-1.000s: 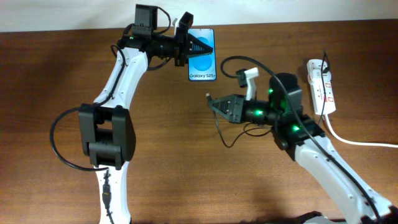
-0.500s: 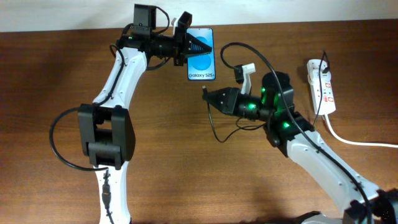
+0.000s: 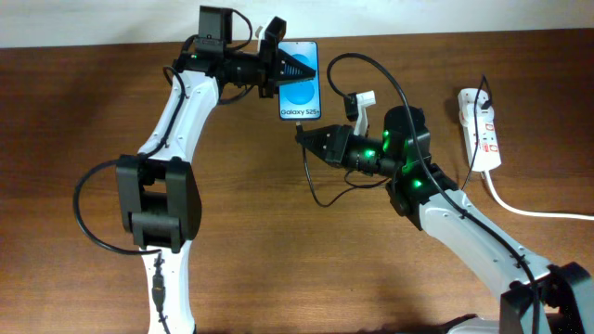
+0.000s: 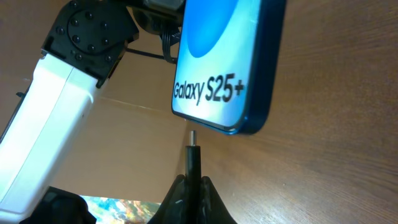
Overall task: Plug charger to phone and switch on socket
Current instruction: 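Lift the USB-C plug up toward the phone's bottom port, then align the USB-C plug under the phone's port with the right gripper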
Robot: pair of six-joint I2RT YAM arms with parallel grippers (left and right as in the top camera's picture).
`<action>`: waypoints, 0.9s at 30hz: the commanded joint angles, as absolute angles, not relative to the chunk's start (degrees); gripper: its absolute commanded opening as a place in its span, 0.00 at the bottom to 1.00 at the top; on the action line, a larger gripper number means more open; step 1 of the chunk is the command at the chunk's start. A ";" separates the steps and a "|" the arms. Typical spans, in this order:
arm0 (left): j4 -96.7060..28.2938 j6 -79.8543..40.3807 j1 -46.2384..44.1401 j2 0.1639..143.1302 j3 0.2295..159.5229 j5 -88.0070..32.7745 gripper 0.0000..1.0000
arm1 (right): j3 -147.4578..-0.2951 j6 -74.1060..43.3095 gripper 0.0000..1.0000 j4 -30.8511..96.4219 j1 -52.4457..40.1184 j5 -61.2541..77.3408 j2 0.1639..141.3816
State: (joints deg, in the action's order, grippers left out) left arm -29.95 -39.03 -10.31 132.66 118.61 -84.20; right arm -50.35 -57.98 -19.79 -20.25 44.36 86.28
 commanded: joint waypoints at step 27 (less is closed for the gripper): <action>-27.70 -39.38 -9.54 131.46 118.93 -90.11 0.00 | -51.00 -60.49 0.04 -22.98 -20.56 46.02 87.88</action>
